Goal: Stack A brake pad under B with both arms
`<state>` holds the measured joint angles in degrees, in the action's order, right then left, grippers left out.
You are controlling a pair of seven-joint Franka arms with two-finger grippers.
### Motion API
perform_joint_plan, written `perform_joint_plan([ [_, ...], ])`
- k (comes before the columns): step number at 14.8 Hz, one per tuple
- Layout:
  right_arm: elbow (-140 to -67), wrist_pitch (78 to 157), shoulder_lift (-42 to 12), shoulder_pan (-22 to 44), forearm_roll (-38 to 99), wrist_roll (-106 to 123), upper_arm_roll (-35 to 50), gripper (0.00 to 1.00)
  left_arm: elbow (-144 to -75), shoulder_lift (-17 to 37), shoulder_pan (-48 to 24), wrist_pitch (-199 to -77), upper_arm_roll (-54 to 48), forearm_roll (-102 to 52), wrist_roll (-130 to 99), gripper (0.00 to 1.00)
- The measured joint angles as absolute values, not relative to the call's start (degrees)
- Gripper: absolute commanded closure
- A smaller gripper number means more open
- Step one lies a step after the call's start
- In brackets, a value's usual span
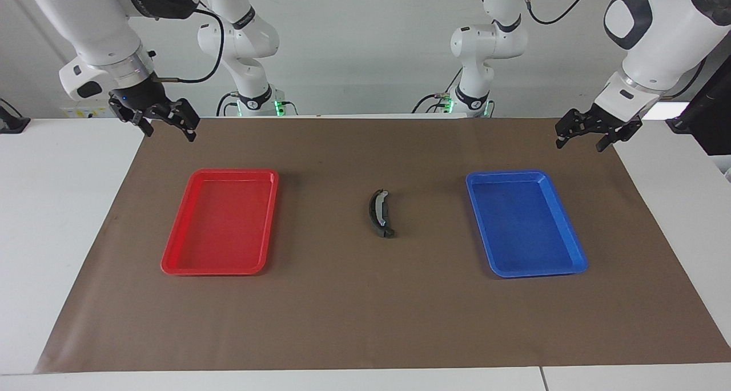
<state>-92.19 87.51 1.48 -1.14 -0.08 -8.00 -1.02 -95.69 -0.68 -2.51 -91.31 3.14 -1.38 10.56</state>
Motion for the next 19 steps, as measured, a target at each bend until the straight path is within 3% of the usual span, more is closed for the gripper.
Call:
perform_joint_plan([
  [19,-91.92,87.95,1.48,0.36,-2.48,-5.43,0.96,0.00,-95.69,-0.68,-2.51,-91.31,3.14,-1.38,10.56,0.00],
])
